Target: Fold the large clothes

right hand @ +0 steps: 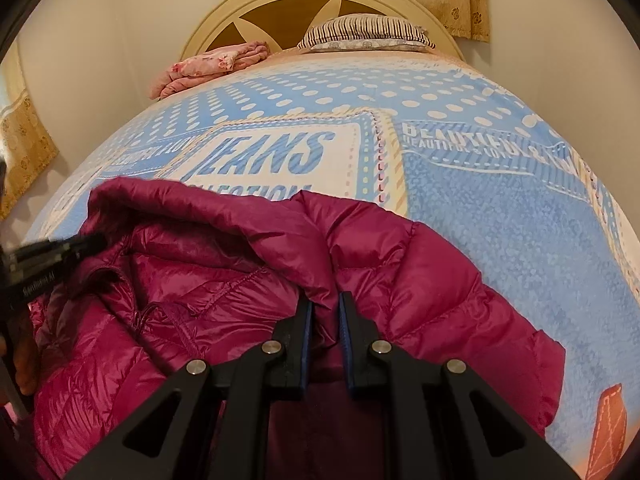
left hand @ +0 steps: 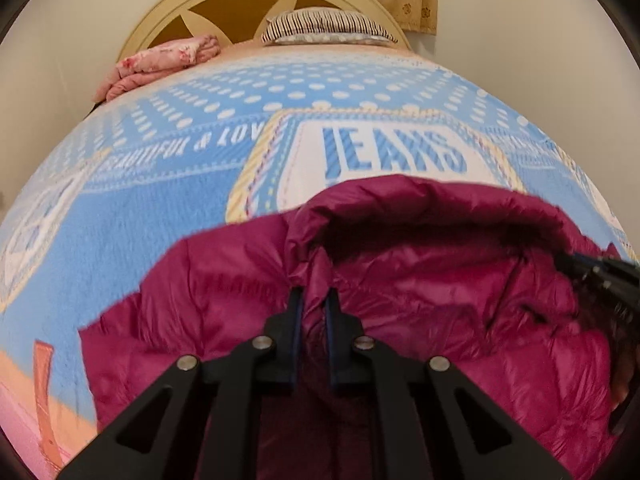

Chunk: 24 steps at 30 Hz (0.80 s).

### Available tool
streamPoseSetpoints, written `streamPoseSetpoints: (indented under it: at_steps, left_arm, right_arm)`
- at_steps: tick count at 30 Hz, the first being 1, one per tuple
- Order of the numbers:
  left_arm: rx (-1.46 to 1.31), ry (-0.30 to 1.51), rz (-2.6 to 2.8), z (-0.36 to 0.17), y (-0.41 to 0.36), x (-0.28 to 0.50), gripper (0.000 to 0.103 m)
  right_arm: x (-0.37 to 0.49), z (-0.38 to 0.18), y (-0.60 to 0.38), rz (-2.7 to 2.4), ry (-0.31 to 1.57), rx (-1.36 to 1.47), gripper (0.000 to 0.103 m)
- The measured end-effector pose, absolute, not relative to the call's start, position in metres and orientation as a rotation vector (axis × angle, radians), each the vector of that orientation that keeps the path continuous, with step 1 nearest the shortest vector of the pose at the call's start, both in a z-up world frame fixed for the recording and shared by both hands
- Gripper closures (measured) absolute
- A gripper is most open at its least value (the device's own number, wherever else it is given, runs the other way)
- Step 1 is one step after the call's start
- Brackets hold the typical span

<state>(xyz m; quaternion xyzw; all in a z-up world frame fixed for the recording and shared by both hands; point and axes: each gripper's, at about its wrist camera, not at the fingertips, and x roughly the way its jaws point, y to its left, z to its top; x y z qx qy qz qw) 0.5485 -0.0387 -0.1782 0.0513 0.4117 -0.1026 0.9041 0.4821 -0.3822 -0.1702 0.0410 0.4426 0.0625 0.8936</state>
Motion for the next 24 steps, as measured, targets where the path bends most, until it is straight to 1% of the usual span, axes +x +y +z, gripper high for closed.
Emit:
streamPoseSetpoints:
  at_steps: [3, 5, 6, 7, 8, 9, 10, 13, 14, 15, 16, 17, 18, 19, 20, 21, 22, 24]
  left_arm:
    - [0.087, 0.846, -0.227, -0.181, -0.038, 0.547, 0.092]
    - [0.081, 0.848, -0.233, -0.186, -0.039, 0.548, 0.093]
    - [0.086, 0.845, -0.234, -0.187, -0.039, 0.547, 0.092]
    - [0.087, 0.842, -0.235, -0.188, -0.039, 0.545, 0.092]
    - [0.089, 0.838, -0.239, -0.189, -0.039, 0.544, 0.092]
    - [0.090, 0.835, -0.241, -0.188, -0.039, 0.544, 0.092]
    - [0.093, 0.831, -0.242, -0.187, -0.039, 0.544, 0.092]
    - [0.113, 0.793, -0.246, -0.175, -0.039, 0.534, 0.091]
    - [0.123, 0.773, -0.245, -0.166, -0.040, 0.528, 0.085]
    - [0.118, 0.756, -0.251, -0.159, -0.038, 0.523, 0.085]
    - [0.098, 0.722, -0.271, -0.145, -0.035, 0.514, 0.085]
    - [0.077, 0.680, -0.289, -0.130, -0.032, 0.506, 0.084]
    - [0.064, 0.644, -0.293, -0.119, -0.030, 0.502, 0.081]
    - [0.048, 0.609, -0.291, -0.107, -0.027, 0.500, 0.070]
    - [0.028, 0.577, -0.281, -0.096, -0.026, 0.502, 0.051]
    - [0.019, 0.556, -0.259, -0.088, -0.029, 0.507, 0.041]
    - [0.032, 0.546, -0.233, -0.082, -0.035, 0.516, 0.034]
    - [0.060, 0.556, -0.205, -0.083, -0.050, 0.539, 0.034]
  right_arm:
    - [0.472, -0.154, -0.387, 0.106, 0.871, 0.096, 0.090]
    - [0.464, -0.134, -0.391, 0.068, 0.790, 0.109, 0.090]
    - [0.461, -0.121, -0.393, 0.052, 0.738, 0.133, 0.087]
    - [0.463, -0.114, -0.393, 0.047, 0.716, 0.151, 0.074]
    - [0.469, -0.107, -0.390, 0.052, 0.708, 0.171, 0.064]
    - [0.477, -0.104, -0.386, 0.062, 0.716, 0.177, 0.046]
    - [0.490, -0.102, -0.377, 0.090, 0.739, 0.171, 0.044]
    - [0.526, -0.113, -0.347, 0.141, 0.853, 0.113, 0.044]
    - [0.533, -0.120, -0.339, 0.150, 0.890, 0.081, 0.045]
    - [0.539, -0.130, -0.330, 0.140, 0.924, 0.035, 0.049]
    - [0.539, -0.136, -0.327, 0.141, 0.948, 0.020, 0.057]
    - [0.538, -0.143, -0.325, 0.155, 0.969, 0.021, 0.060]
    - [0.534, -0.148, -0.326, 0.160, 0.980, 0.024, 0.062]
    - [0.532, -0.154, -0.327, 0.160, 0.991, 0.020, 0.062]
    - [0.528, -0.160, -0.327, 0.163, 1.004, 0.017, 0.063]
    - [0.526, -0.164, -0.329, 0.165, 1.009, 0.016, 0.063]
    - [0.523, -0.169, -0.330, 0.168, 1.014, 0.017, 0.064]
    - [0.516, -0.173, -0.332, 0.175, 1.014, 0.021, 0.064]
